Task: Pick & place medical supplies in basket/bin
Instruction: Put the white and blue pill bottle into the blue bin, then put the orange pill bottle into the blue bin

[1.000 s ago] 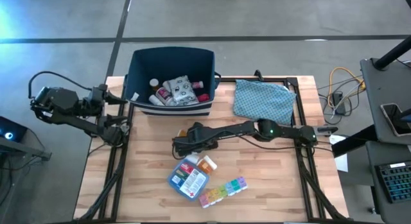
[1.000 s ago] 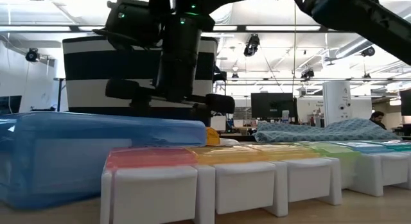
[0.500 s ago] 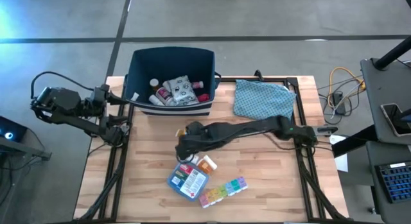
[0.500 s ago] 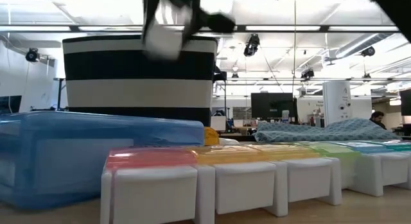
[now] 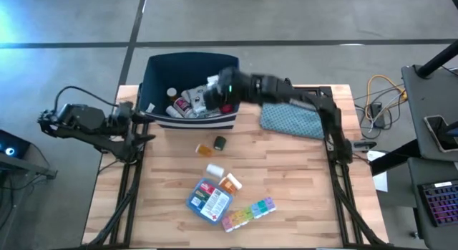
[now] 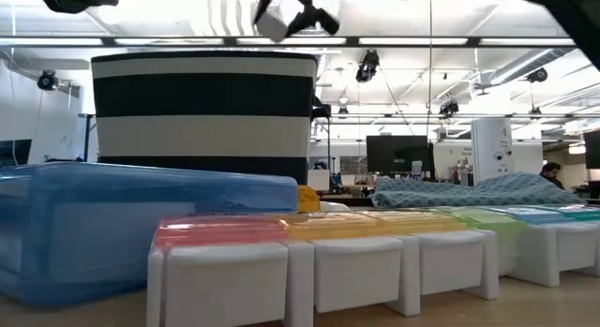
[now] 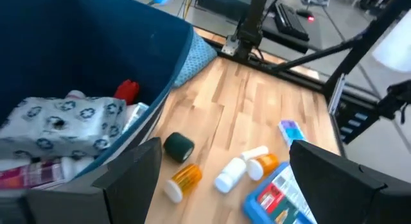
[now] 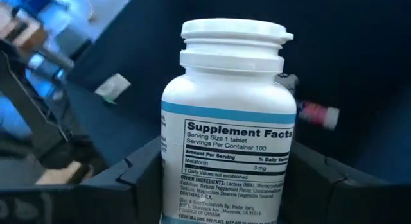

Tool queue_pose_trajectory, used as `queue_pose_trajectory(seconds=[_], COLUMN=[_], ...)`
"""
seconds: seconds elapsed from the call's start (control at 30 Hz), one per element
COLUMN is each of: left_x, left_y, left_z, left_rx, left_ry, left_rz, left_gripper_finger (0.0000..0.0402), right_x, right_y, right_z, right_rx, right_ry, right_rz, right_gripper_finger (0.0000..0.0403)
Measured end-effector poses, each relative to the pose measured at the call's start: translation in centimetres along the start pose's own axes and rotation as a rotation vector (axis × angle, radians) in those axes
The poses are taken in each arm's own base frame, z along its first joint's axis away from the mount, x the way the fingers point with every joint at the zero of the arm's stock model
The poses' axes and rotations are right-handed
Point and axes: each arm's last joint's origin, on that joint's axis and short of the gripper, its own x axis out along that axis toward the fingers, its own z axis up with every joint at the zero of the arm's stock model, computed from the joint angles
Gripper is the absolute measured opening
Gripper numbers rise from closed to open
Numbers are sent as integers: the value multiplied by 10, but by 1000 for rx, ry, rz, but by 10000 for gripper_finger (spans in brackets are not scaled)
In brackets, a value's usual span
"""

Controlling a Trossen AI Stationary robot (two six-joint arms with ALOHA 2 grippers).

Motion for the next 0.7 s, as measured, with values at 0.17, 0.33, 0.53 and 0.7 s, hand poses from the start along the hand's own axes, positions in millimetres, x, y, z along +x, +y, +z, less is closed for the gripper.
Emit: queue_pose_trajectory(seconds=[0.17, 0.33, 0.53, 0.7], left_x=[27, 60, 110, 158], left_y=[-11, -23, -36, -42], left_z=[-1, -6, -26, -47], left_rx=[-31, 15, 296, 505], left_ry=[24, 122, 313, 481], left_rz=[50, 124, 183, 140], left_gripper_finger=[319, 319, 319, 319], right_x=[22, 20, 0, -9], right_y=[-42, -58, -62, -68], right_z=[33, 46, 48, 43], right_rx=[-74, -309, -679, -822], right_ry=[78, 69, 84, 171], right_rz=[49, 36, 35, 25], right_gripper_finger=[282, 326, 356, 358])
